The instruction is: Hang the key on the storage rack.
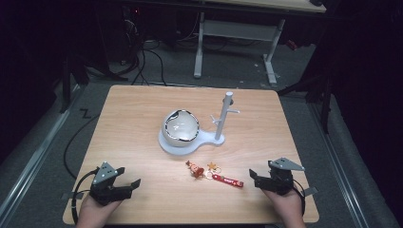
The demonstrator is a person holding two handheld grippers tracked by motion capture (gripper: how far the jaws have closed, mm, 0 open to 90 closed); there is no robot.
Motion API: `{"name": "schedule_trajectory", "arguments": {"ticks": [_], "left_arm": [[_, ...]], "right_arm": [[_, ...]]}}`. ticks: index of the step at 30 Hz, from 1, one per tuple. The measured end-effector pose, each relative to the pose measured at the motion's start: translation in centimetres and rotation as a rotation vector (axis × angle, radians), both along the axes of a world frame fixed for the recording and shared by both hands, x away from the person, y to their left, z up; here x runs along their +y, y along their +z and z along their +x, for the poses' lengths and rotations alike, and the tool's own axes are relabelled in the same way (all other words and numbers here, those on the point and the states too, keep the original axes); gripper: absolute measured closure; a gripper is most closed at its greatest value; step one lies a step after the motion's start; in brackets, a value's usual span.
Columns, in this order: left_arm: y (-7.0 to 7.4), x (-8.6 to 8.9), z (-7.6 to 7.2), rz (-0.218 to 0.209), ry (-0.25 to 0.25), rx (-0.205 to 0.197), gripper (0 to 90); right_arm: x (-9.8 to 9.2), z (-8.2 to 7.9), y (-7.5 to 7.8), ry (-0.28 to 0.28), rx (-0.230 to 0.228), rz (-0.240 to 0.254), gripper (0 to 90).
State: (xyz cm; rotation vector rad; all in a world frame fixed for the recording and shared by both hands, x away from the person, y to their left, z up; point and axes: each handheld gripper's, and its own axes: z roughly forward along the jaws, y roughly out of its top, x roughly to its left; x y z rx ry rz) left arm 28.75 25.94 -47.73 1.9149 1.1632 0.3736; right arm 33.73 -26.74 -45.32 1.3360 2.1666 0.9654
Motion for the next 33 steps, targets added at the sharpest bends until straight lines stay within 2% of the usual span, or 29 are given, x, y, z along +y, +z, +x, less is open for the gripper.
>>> {"name": "schedule_trajectory", "arguments": {"ticks": [3,4,5,6,7,8,13,19,21,26,29,30,33], "left_arm": [[-0.1,0.0,0.0,0.0,-0.003,0.002,21.9],[0.0,0.0,0.0,-0.001,-0.005,0.003,21.9],[0.0,0.0,0.0,-0.001,-0.005,0.003,21.9],[0.0,0.0,0.0,0.001,-0.004,0.0,21.9],[0.0,0.0,0.0,0.001,-0.004,0.0,21.9],[0.1,0.0,0.1,0.002,-0.006,-0.001,22.0],[0.1,0.0,0.2,0.005,-0.01,0.001,22.0],[0.1,-0.1,0.2,0.013,-0.016,-0.005,22.0],[0.2,0.0,0.2,0.011,-0.016,-0.008,22.0],[0.2,0.1,0.1,0.017,-0.012,-0.007,22.1],[0.3,0.1,0.2,0.023,-0.021,-0.01,22.8],[0.3,0.1,0.2,0.023,-0.022,-0.011,23.2],[0.3,0.1,0.1,0.022,-0.022,-0.013,23.3]], "right_arm": [[0.5,-0.1,0.0,0.013,0.002,-0.008,14.5],[1.0,-0.2,0.1,0.043,0.006,-0.008,14.6],[1.0,-0.2,0.1,0.043,0.006,-0.008,14.6],[1.5,-0.3,0.1,0.075,0.01,-0.006,14.5],[1.5,-0.3,0.1,0.075,0.01,-0.006,14.5],[2.1,-0.4,0.1,0.103,0.009,-0.018,14.5],[3.3,-0.3,-0.1,0.14,0.021,-0.038,14.6],[5.0,-0.3,-0.5,0.204,0.058,-0.051,15.0],[5.8,-0.5,-0.7,0.254,0.093,-0.056,18.2],[6.9,-0.6,-0.8,0.329,0.123,-0.083,23.3],[7.4,-0.2,-0.7,0.377,0.144,-0.149,29.2],[7.6,0.0,-0.6,0.389,0.148,-0.185,33.1],[7.8,0.5,-0.5,0.409,0.172,-0.202,37.4]]}}
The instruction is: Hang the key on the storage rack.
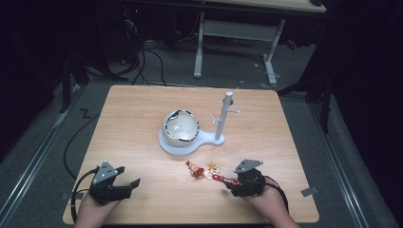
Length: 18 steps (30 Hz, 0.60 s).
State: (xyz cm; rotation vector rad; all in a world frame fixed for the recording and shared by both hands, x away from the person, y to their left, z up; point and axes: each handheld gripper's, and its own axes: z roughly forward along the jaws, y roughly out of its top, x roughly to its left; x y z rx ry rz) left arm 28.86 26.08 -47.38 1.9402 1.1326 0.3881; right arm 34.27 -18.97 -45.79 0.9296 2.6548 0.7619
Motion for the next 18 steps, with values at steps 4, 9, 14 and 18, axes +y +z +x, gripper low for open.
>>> {"name": "schedule_trajectory", "arguments": {"ticks": [4,9,14,18], "left_arm": [[0.2,0.0,-0.1,-0.004,-0.004,-0.005,23.5],[0.4,0.3,-0.1,-0.014,0.002,-0.011,24.4],[0.3,0.3,-0.1,-0.014,0.003,-0.008,24.9],[0.3,0.2,-0.1,-0.022,-0.01,0.002,26.4]], "right_arm": [[1.1,1.6,0.5,0.054,0.079,-0.11,50.9],[2.4,2.4,1.0,0.107,0.144,-0.194,56.6],[4.6,3.3,1.3,0.18,0.195,-0.295,60.3],[6.7,4.3,1.3,0.239,0.237,-0.366,64.4]]}}
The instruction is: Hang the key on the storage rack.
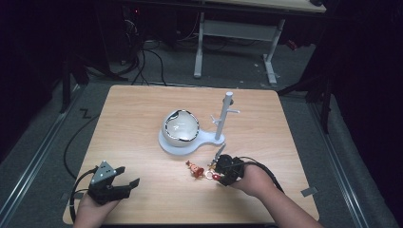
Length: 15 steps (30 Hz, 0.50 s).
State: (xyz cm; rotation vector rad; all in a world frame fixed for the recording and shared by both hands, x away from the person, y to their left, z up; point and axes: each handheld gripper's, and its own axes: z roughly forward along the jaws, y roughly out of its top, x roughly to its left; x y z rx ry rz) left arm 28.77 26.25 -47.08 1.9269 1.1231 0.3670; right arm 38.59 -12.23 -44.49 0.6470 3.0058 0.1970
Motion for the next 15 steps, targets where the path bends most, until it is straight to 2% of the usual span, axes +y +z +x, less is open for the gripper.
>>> {"name": "schedule_trajectory", "arguments": {"ticks": [4,6,7,8,10,11,15], "left_arm": [[0.0,-0.1,-0.1,0.001,-0.007,-0.003,26.7],[0.0,-0.1,-0.1,0.001,-0.012,-0.003,26.7],[0.0,-0.2,-0.1,-0.001,-0.012,-0.005,26.7],[0.0,-0.2,-0.2,0.001,-0.013,-0.005,26.7],[0.1,-0.2,-0.2,0.002,-0.015,-0.004,26.7],[0.0,-0.1,-0.2,0.001,-0.016,-0.004,26.7],[0.1,-0.1,-0.1,-0.003,-0.018,-0.007,26.7]], "right_arm": [[1.0,0.6,0.1,0.03,0.021,-0.031,68.1],[1.8,0.9,0.0,0.056,0.036,-0.062,70.2],[1.8,0.9,0.0,0.056,0.036,-0.062,70.2],[2.2,1.1,-0.2,0.054,0.06,-0.072,70.4],[2.3,1.2,-0.3,0.055,0.063,-0.076,70.4],[2.6,1.3,-0.6,0.062,0.065,-0.104,70.2],[2.9,1.3,-0.7,0.047,0.07,-0.113,70.2]]}}
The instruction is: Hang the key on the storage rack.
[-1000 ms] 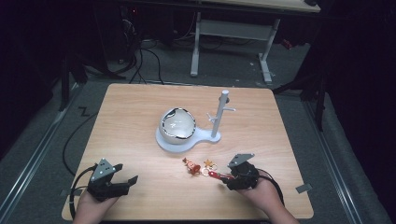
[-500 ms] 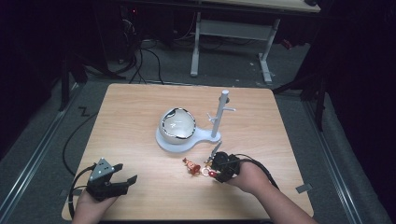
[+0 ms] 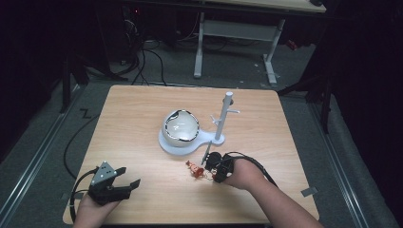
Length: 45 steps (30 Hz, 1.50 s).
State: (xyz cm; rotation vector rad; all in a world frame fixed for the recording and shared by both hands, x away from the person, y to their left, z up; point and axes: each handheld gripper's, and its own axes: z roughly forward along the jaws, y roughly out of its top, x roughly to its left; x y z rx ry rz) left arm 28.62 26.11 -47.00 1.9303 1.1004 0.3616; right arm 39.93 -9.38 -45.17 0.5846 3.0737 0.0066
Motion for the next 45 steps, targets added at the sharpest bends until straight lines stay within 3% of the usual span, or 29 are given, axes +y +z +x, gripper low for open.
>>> {"name": "schedule_trajectory", "arguments": {"ticks": [5,9,13,20,24,27,29,31,36,45], "left_arm": [[0.0,-0.1,0.0,0.005,-0.003,0.002,26.7],[0.0,-0.2,0.0,0.005,-0.007,0.002,26.7],[0.0,-0.2,0.0,0.007,-0.011,0.001,26.7],[-0.1,-0.3,0.0,0.006,-0.009,0.007,26.7],[-0.1,-0.3,0.0,0.006,-0.01,0.006,26.7],[-0.1,-0.3,0.0,0.004,-0.011,0.007,26.6],[-0.1,-0.4,0.0,0.006,-0.015,0.006,26.7],[-0.1,-0.5,0.0,0.008,-0.017,0.008,26.6],[-0.1,-0.3,0.0,0.007,-0.015,0.006,26.6],[-0.1,-0.3,0.0,0.005,-0.018,0.009,26.7]], "right_arm": [[0.5,-1.1,0.0,0.036,0.03,-0.016,71.2],[0.5,-1.6,0.2,0.035,0.003,-0.011,65.7],[0.2,-1.5,0.1,0.016,0.009,-0.003,63.8],[0.6,-1.6,-0.3,0.053,0.012,0.008,62.7],[0.6,-1.6,-0.4,0.033,0.012,-0.004,57.5],[0.3,-1.2,-0.4,0.014,0.051,-0.015,56.2],[0.5,-1.1,-0.4,0.027,0.055,-0.027,57.5],[0.8,-0.7,-0.4,0.026,0.066,-0.049,64.6],[1.2,-0.9,-0.4,0.042,0.066,-0.053,73.5],[1.4,-1.0,-0.4,0.035,0.064,-0.073,74.3]]}}
